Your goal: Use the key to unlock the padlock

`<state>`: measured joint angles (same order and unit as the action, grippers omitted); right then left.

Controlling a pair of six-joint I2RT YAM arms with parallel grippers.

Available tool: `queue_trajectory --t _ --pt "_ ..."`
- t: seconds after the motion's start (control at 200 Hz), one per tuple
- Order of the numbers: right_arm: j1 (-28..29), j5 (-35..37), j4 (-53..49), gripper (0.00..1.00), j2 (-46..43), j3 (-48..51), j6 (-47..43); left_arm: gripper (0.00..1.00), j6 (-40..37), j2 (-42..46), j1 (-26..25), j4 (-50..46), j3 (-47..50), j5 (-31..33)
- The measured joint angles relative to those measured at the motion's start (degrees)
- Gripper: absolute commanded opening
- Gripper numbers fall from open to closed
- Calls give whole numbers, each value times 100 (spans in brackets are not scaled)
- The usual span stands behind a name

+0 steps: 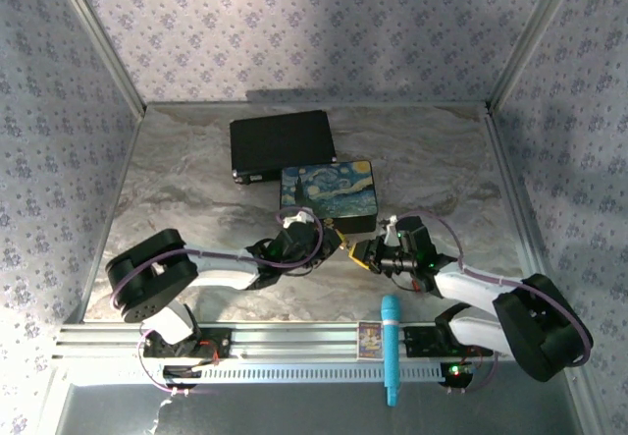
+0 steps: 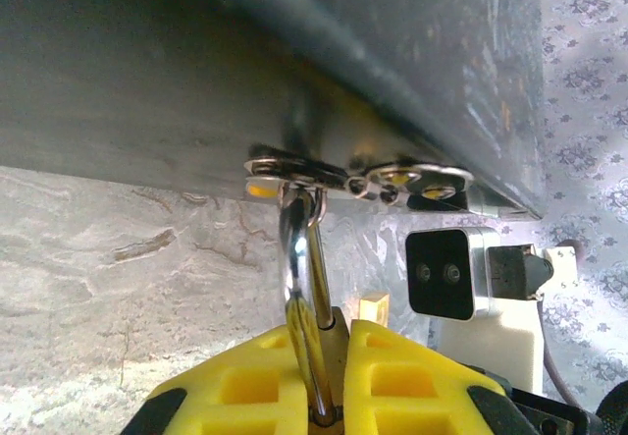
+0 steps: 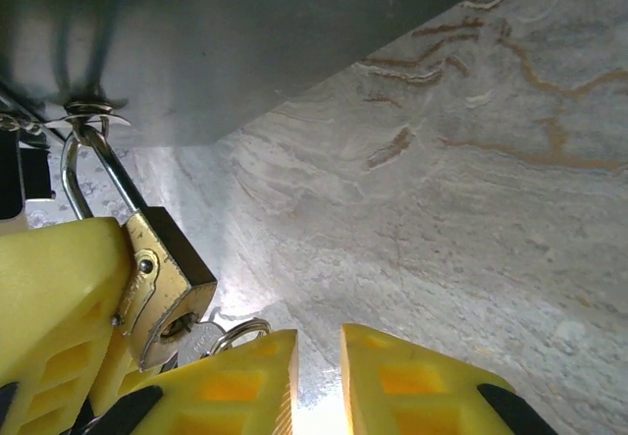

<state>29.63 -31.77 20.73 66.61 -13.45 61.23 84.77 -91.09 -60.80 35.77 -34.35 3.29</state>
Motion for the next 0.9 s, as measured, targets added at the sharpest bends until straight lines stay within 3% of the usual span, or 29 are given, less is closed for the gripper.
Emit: queue_trajectory --t 0.335,0.54,0.585,0.725,0.9 --pt "400 1139 -2153 58 -1158 -385 -1357 0 31 7 -7 -577 -4 -162" --pt "1014 2378 -3467 59 -1331 -1029 -2334 0 15 13 -7 -796 -48 -221" --pt "1196 2693 -3639 64 -1305 -1161 -2498 0 20 22 -7 -841 -55 -223" --pt "1731 3458 -3877 65 -929 -1493 -2999 0 39 120 -7 -1058 -66 -223" --pt "2166 3759 -3740 54 -444 -1596 -3523 0 63 269 -7 -1370 -66 -223"
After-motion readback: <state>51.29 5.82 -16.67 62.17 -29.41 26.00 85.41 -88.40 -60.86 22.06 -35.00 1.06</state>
